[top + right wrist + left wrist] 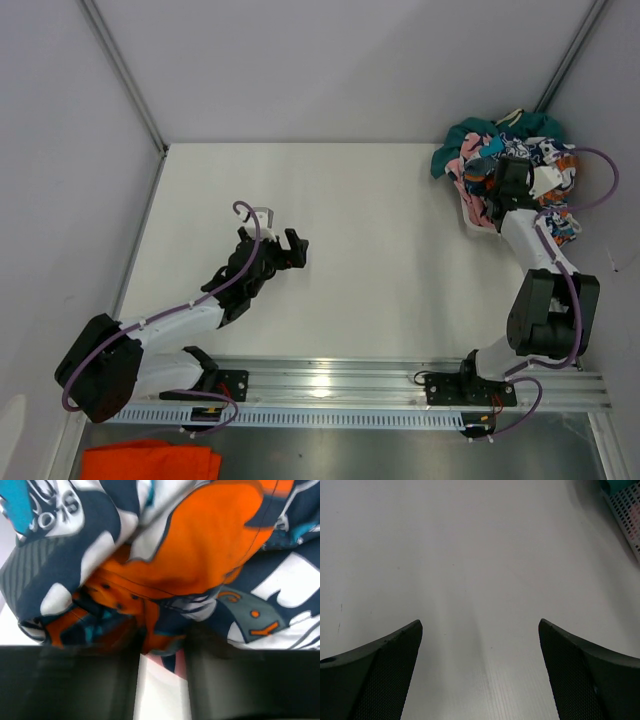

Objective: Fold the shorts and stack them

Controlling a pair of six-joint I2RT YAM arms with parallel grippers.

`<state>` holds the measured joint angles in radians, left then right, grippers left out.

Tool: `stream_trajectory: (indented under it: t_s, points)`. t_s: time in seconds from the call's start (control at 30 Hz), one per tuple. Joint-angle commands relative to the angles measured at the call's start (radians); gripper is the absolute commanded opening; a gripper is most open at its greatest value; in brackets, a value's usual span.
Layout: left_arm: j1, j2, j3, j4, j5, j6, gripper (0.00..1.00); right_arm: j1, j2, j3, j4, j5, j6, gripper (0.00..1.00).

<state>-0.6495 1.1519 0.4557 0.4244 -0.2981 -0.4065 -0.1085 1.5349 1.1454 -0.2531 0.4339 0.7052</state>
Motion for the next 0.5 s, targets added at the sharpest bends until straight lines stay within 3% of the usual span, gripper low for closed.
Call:
stream_trajectory:
  t_s: [0.0,0.03,0.1,0.13,0.2,0.3,0.47]
  points:
    - [-0.004,-0.001,0.04,0.039,0.017,0.02,0.99,0.013,-0.013,0.085,0.052,0.063,0.008,0.23]
    - [-0.004,-0.001,0.04,0.039,0.017,0.021,0.99,0.056,-0.025,0.099,0.06,0.118,-0.045,0.14]
    - [-0.004,0.002,0.041,0.04,0.017,0.021,0.99,0.116,-0.051,0.183,0.035,0.239,-0.104,0.11]
    - [-0.004,0.006,0.043,0.04,0.019,0.021,0.99,0.192,-0.056,0.215,0.014,0.337,-0.166,0.05]
    - [-0.004,0.009,0.044,0.039,0.022,0.021,0.99,0.249,-0.081,0.289,0.018,0.373,-0.228,0.0]
    - [-0.006,0.008,0.044,0.037,0.021,0.024,0.99,0.343,-0.165,0.316,0.122,0.248,-0.344,0.0]
    - [-0.006,-0.003,0.041,0.033,0.005,0.026,0.99,0.454,-0.327,0.399,0.17,-0.045,-0.368,0.0]
